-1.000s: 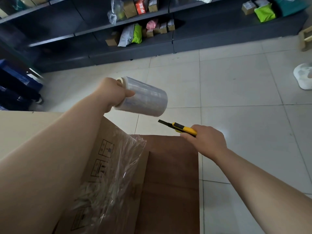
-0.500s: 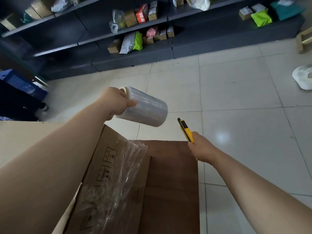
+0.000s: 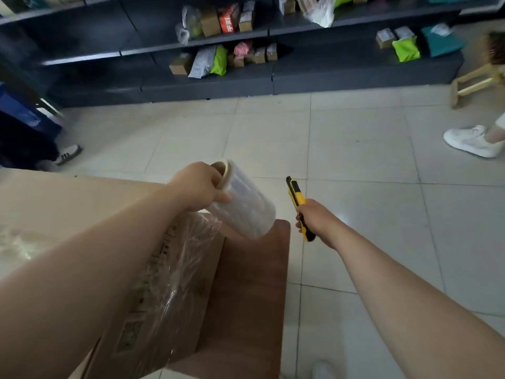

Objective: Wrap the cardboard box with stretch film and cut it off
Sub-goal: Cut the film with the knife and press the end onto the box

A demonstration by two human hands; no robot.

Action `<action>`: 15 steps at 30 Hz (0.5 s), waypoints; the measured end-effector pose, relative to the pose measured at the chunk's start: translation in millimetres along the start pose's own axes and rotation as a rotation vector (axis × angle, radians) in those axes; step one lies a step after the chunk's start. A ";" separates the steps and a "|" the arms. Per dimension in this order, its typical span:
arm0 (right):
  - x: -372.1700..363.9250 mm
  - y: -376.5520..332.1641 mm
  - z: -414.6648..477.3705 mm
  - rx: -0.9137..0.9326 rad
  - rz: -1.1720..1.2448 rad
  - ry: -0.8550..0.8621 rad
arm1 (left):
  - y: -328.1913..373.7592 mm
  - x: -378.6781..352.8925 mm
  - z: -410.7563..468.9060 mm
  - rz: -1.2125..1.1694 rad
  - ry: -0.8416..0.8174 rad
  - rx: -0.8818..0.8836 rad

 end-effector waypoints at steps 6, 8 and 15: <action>-2.4 -1.6 -21.4 0.021 -0.083 -0.057 | -0.8 -35.0 -28.9 0.080 -0.122 -0.020; -7.4 2.2 -24.6 0.031 -0.129 -0.107 | -3.4 -49.0 -35.8 0.103 -0.167 -0.014; -27.5 21.1 1.9 0.093 -0.329 -0.198 | -12.2 -98.7 -47.2 0.203 -0.228 0.006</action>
Point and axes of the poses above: each hand's wrist, its own z-axis towards the middle knuckle, its own x-axis out of the back of the hand, y = z × x, the point moved 4 cm from there along z, towards the middle knuckle, and after that the axes turned 14 degrees about -z, right-handed, at the moved point
